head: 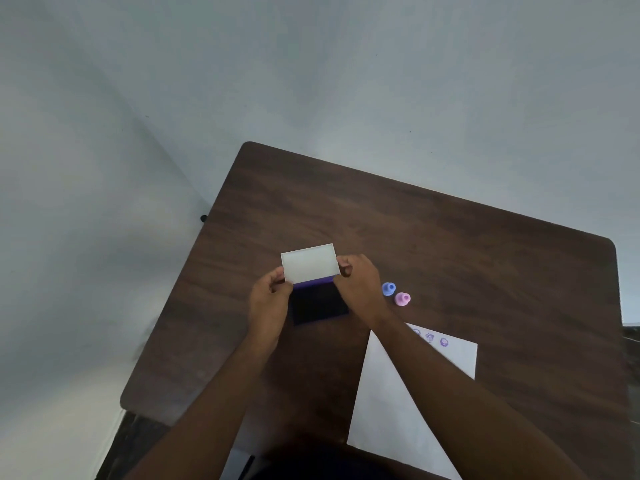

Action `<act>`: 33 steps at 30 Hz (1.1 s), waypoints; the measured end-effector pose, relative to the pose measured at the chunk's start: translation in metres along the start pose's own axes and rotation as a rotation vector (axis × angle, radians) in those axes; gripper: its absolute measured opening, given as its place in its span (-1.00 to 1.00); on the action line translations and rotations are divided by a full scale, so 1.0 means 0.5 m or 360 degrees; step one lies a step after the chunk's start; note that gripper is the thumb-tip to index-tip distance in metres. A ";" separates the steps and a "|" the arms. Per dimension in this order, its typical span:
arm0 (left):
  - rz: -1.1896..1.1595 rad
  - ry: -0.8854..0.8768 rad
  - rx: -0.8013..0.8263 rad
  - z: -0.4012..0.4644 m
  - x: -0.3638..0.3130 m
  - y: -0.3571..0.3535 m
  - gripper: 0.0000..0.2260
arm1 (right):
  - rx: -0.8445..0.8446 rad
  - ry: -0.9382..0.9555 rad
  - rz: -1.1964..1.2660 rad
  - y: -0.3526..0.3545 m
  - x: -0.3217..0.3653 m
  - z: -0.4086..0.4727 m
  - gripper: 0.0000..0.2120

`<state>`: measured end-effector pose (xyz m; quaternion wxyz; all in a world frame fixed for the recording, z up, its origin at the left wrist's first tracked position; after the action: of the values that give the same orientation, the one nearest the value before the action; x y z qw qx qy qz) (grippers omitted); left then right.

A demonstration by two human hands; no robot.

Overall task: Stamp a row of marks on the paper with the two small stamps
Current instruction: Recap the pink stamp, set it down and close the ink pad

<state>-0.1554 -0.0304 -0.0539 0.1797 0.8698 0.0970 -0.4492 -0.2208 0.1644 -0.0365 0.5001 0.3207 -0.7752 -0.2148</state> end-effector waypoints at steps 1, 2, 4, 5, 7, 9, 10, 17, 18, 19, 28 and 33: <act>0.0009 0.0017 -0.0022 0.003 -0.004 0.001 -0.65 | 0.0009 -0.0014 0.0015 0.001 0.000 0.004 -0.85; -0.0010 0.0036 -0.0041 0.008 -0.005 0.001 -0.64 | 0.0006 -0.0025 0.0038 0.003 -0.001 0.007 -0.83; -0.0050 0.0103 -0.0066 0.019 0.003 0.002 -0.62 | -0.0019 -0.0052 0.0068 0.010 -0.002 0.013 -0.74; -0.0056 0.0140 -0.0067 0.023 0.006 0.002 -0.62 | -0.0017 -0.0069 0.0081 0.012 -0.003 0.015 -0.70; -0.0055 0.0187 -0.0050 0.030 0.012 -0.001 -0.61 | 0.0001 -0.0081 0.0091 0.011 0.000 0.018 -0.70; -0.0043 0.0209 -0.0035 0.034 0.012 -0.004 -0.61 | 0.0025 -0.0101 0.0110 0.009 -0.001 0.021 -0.73; -0.0037 0.0215 -0.0030 0.036 0.014 -0.005 -0.61 | 0.0030 -0.0113 0.0134 0.007 -0.003 0.022 -0.74; 0.0022 0.0204 0.0082 0.039 0.013 -0.016 -0.63 | 0.0045 -0.0124 0.0252 0.001 -0.007 0.026 -0.79; 0.0018 0.0207 0.0080 0.041 0.013 -0.015 -0.63 | 0.0049 -0.0126 0.0252 0.000 -0.008 0.028 -0.78; 0.0010 0.0220 0.0068 0.042 0.013 -0.012 -0.61 | 0.0051 -0.0130 0.0256 0.000 -0.007 0.029 -0.76; -0.0140 0.0101 -0.0065 0.011 -0.009 0.029 -0.60 | -0.0040 -0.0147 0.0447 0.032 -0.026 0.017 -0.68; -0.0064 0.0092 -0.0060 -0.008 0.014 0.050 -0.62 | -0.0034 -0.0196 0.0515 0.037 -0.051 -0.009 -0.72</act>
<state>-0.1401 -0.0518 -0.0517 0.1840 0.8767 0.1281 -0.4256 -0.2143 0.1955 -0.0390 0.4830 0.1727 -0.8435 -0.1591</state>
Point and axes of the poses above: each hand's wrist, its own z-axis towards the middle knuckle, its own y-axis out of the back of the hand, x = y × z, the point moved 8 cm from there along z, towards the middle knuckle
